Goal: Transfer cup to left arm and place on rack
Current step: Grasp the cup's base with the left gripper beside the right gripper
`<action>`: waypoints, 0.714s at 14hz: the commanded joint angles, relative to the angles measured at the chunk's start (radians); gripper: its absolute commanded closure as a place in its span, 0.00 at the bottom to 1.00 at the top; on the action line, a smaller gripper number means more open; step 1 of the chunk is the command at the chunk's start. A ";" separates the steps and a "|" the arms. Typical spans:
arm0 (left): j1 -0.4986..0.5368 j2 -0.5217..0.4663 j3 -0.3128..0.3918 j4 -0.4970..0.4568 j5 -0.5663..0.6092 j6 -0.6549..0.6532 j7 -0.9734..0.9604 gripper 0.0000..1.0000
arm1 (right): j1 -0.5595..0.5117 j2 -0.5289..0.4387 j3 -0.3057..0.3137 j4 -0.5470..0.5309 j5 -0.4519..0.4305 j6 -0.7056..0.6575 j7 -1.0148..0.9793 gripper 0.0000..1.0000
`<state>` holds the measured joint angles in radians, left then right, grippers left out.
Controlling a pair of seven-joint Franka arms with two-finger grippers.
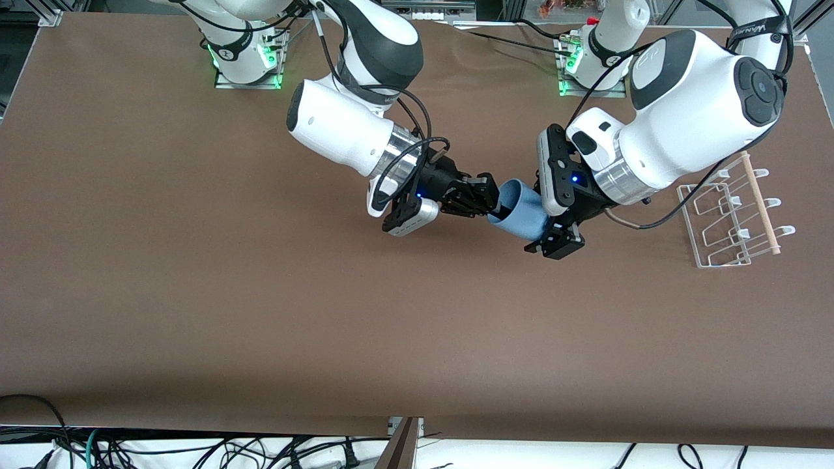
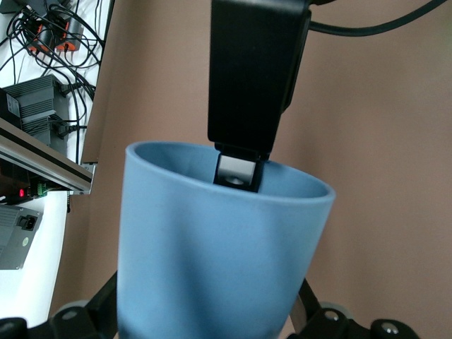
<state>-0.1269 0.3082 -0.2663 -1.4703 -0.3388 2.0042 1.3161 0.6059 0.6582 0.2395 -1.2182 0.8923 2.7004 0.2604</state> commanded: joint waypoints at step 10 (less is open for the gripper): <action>0.010 -0.001 0.001 0.011 0.023 -0.042 -0.057 1.00 | 0.012 -0.014 -0.003 0.022 0.004 0.013 -0.016 0.01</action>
<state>-0.1266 0.3090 -0.2647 -1.4701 -0.3363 1.9922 1.2805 0.6080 0.6573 0.2400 -1.2081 0.8918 2.7023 0.2588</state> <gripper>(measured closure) 0.260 0.687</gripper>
